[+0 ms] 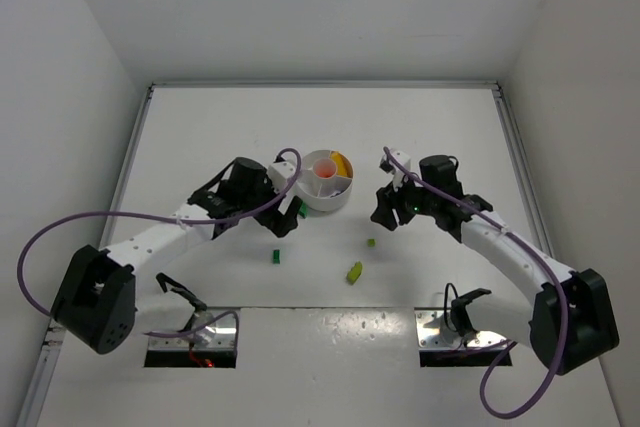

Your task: Sort the legos into containers by color

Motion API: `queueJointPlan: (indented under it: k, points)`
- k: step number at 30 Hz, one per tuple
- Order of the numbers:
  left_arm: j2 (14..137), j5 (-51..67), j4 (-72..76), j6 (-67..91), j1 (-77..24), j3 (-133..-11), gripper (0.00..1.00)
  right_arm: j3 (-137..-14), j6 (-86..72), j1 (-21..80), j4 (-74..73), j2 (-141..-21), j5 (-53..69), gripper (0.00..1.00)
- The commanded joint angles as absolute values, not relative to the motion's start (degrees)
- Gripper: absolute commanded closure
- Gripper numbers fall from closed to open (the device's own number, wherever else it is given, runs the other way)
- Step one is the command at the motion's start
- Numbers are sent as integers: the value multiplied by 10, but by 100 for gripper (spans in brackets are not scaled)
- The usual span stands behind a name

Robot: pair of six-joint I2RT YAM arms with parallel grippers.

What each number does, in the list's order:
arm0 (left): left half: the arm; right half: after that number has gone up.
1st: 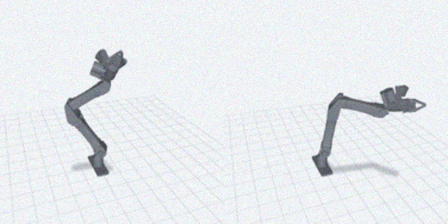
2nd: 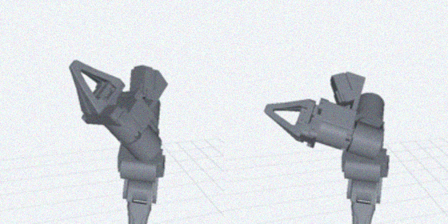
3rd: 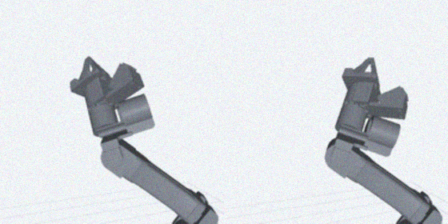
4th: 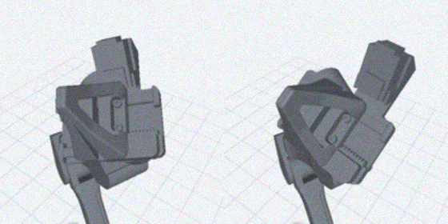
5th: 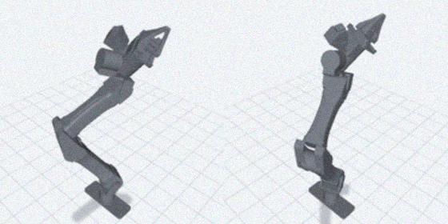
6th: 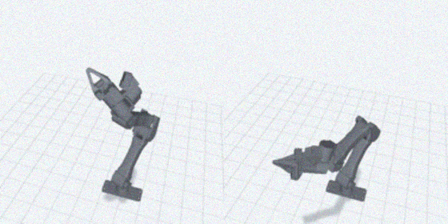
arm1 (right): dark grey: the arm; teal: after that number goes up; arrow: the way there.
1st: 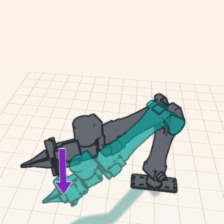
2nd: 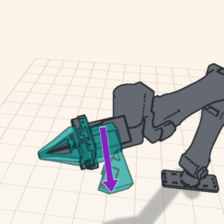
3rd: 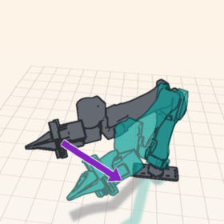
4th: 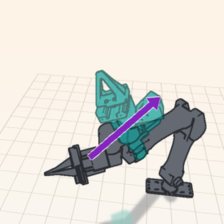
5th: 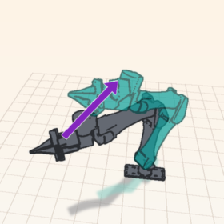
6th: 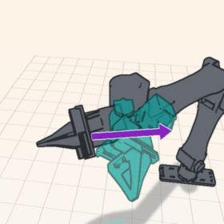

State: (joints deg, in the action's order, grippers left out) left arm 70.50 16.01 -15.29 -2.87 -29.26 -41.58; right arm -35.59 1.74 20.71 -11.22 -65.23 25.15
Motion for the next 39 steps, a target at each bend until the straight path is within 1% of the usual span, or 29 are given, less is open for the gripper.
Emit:
queueJointPlan:
  k: [1, 13, 19, 33, 35, 39]
  points:
    - [720, 132, -82, 6, -303, -402, 1, -379, 23, 204, -98, -666, 263, 44]
    - [827, 105, 39, 4, -308, -391, 1, -379, 18, 199, -92, -666, 258, 43]
    - [874, 111, 30, -6, -314, -431, 1, -374, 12, 199, -81, -678, 258, 43]
    - [949, 69, 3, 18, -331, -494, 1, -374, 12, 193, -81, -683, 258, 43]
    - [954, 69, 3, 18, -337, -499, 3, -374, 12, 193, -81, -683, 258, 43]
    - [965, 69, -4, 18, -337, -505, 9, -374, 18, 188, -81, -683, 258, 43]
